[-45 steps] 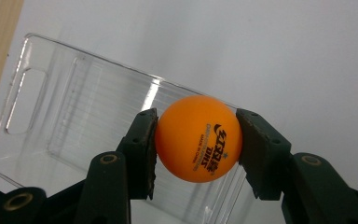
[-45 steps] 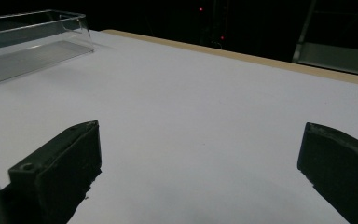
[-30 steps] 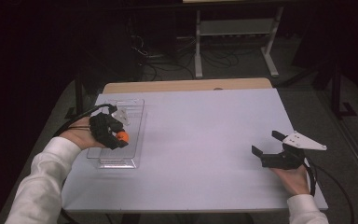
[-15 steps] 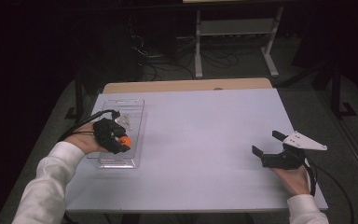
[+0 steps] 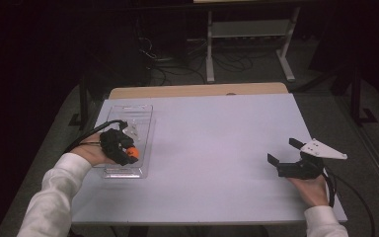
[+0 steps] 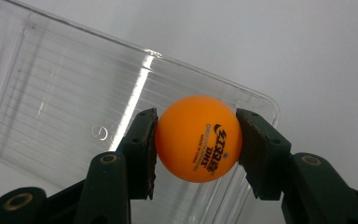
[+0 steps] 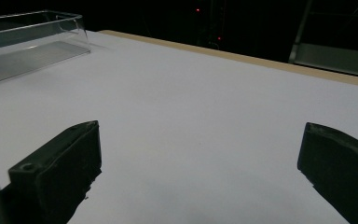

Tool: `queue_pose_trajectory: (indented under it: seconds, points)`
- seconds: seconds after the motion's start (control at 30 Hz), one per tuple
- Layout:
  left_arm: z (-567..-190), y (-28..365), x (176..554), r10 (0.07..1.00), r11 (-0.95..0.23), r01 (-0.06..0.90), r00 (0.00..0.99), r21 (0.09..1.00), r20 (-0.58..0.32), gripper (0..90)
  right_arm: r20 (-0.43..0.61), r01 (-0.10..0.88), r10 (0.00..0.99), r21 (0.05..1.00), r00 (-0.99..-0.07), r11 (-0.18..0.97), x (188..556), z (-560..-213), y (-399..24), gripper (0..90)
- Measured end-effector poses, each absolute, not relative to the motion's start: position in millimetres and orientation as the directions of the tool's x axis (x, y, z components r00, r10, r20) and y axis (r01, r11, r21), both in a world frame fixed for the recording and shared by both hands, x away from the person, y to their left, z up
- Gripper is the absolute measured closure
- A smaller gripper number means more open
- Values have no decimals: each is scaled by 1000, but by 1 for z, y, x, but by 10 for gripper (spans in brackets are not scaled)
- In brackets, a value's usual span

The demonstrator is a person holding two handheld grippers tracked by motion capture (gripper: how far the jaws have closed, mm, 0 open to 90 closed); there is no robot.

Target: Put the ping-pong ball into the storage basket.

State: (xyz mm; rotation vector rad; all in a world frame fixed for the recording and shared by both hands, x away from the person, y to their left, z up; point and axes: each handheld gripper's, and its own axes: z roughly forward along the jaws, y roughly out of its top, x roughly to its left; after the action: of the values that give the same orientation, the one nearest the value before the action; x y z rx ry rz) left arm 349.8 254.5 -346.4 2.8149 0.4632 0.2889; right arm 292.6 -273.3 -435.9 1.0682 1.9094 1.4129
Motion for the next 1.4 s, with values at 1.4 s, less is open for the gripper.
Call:
queue_pose_trajectory:
  seconds: [1.4]
  points:
    - [-381,252,367,363,-904,318,924,286,119,508,31,285,835,946,-549,152,293,-436,-273,0]
